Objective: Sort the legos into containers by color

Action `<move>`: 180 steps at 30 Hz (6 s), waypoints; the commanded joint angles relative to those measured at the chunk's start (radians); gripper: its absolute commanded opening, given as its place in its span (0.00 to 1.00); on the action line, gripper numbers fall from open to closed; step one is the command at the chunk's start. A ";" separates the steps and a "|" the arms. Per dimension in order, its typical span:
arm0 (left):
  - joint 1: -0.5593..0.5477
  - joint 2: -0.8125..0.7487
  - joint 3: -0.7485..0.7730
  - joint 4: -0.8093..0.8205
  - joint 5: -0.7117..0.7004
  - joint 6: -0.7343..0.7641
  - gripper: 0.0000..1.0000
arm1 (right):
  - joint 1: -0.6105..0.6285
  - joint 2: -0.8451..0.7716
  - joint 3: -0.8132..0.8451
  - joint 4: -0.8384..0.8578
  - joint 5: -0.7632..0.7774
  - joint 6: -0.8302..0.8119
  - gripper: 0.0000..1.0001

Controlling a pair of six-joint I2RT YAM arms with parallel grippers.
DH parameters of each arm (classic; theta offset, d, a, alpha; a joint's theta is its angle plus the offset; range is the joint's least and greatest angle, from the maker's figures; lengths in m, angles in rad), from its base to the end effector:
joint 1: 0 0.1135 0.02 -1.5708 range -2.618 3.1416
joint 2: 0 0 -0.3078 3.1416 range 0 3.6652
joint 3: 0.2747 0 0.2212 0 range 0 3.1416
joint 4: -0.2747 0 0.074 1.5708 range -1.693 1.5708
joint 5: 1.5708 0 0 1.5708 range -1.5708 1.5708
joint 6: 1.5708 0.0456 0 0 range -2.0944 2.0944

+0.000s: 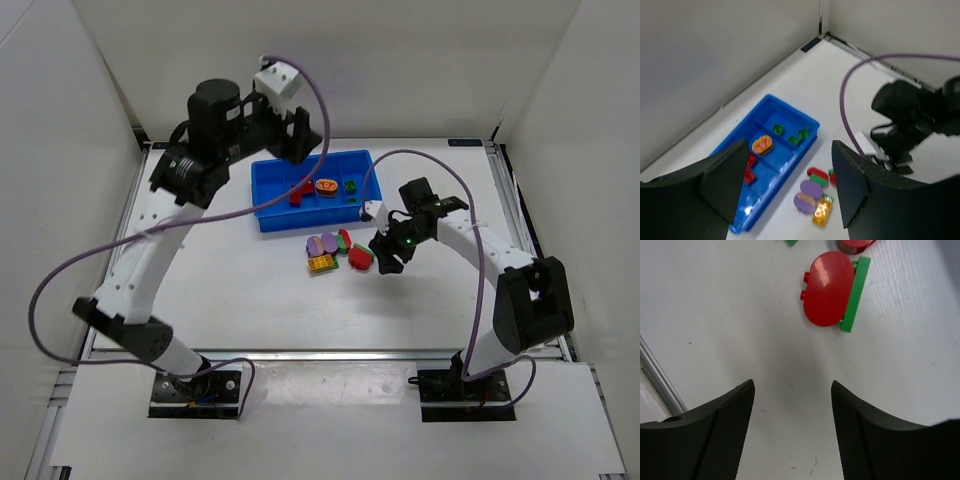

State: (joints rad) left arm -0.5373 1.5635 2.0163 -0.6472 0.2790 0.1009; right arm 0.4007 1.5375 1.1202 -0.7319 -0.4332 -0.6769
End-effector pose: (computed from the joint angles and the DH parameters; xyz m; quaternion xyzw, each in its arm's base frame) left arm 0.2501 -0.1636 0.5456 0.3238 0.6986 -0.2410 0.5908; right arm 0.2466 0.1253 0.2844 -0.5286 0.7966 0.1800 0.2313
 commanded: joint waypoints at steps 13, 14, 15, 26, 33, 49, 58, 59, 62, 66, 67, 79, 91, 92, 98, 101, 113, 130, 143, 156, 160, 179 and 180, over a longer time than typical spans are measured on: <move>0.103 -0.178 -0.427 -0.253 0.270 0.066 0.74 | -0.003 0.052 0.167 -0.073 -0.024 -0.273 0.67; 0.083 -0.189 -0.460 -0.252 0.290 0.085 0.72 | -0.019 0.052 0.168 -0.072 -0.018 -0.244 0.67; 0.056 -0.198 -0.528 -0.252 0.305 0.109 0.72 | -0.028 0.046 0.170 -0.061 -0.013 -0.171 0.67; -0.225 -0.062 -0.628 -0.102 -0.093 -0.208 0.76 | -0.215 -0.100 0.043 -0.021 0.080 0.217 0.69; -0.300 0.147 -0.502 -0.088 -0.227 -0.415 0.79 | -0.301 -0.175 0.009 -0.055 0.073 0.227 0.70; -0.355 0.471 -0.334 -0.012 -0.330 -0.379 0.89 | -0.399 -0.264 -0.043 -0.067 0.053 0.224 0.71; -0.351 0.529 -0.315 0.026 -0.328 -0.310 0.95 | -0.427 -0.261 -0.048 -0.067 0.036 0.227 0.71; -0.351 0.532 -0.314 0.030 -0.321 -0.308 0.94 | -0.427 -0.260 -0.048 -0.067 0.036 0.226 0.71; -0.348 0.549 -0.303 0.044 -0.305 -0.302 0.92 | -0.428 -0.249 -0.042 -0.063 0.037 0.221 0.71; -0.343 0.581 -0.269 0.049 -0.305 -0.296 0.91 | -0.430 -0.241 -0.040 -0.057 0.033 0.224 0.71; -0.340 0.596 -0.251 0.047 -0.301 -0.297 0.90 | -0.430 -0.240 -0.040 -0.058 0.030 0.226 0.71; -0.329 0.664 -0.192 0.047 -0.287 -0.297 0.88 | -0.433 -0.229 -0.051 -0.050 0.036 0.208 0.71; -0.325 0.598 -0.287 0.044 -0.334 -0.308 0.88 | -0.431 -0.185 -0.040 -0.027 0.016 0.214 0.70; -0.325 0.596 -0.291 0.047 -0.336 -0.310 0.88 | -0.433 -0.182 -0.039 -0.026 0.016 0.214 0.70; -0.323 0.598 -0.295 0.047 -0.331 -0.317 0.79 | -0.433 -0.169 -0.030 -0.021 0.011 0.214 0.70; -0.323 0.599 -0.294 0.047 -0.322 -0.322 0.70 | -0.433 -0.168 -0.030 -0.024 0.013 0.208 0.70; -0.291 0.275 -0.587 0.281 -0.073 -0.280 0.41 | -0.431 -0.114 0.030 -0.047 -0.080 0.293 0.71; -0.328 -0.008 -0.852 0.446 -0.092 -0.023 0.38 | -0.293 -0.027 0.125 0.052 -0.403 0.801 0.75; -0.378 0.055 -0.801 0.514 -0.092 -0.006 0.38 | -0.246 0.024 0.187 0.034 -0.449 0.734 0.76; -0.378 0.095 -0.745 0.538 -0.090 0.011 0.38 | -0.221 0.061 0.173 0.022 -0.576 0.688 0.76; -0.378 0.099 -0.737 0.544 -0.101 0.020 0.39 | -0.224 0.072 0.164 0.020 -0.625 0.688 0.75; -0.378 0.119 -0.708 0.592 -0.152 0.026 0.39 | -0.224 0.090 0.121 0.023 -0.679 0.706 0.70; -0.378 0.116 -0.708 0.590 -0.152 0.029 0.39 | -0.224 0.090 0.124 0.022 -0.676 0.705 0.70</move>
State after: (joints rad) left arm -0.9119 1.6817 1.2636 -0.0917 0.1398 0.1230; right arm 0.1745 1.6268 1.2449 -0.7071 -1.0767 0.0269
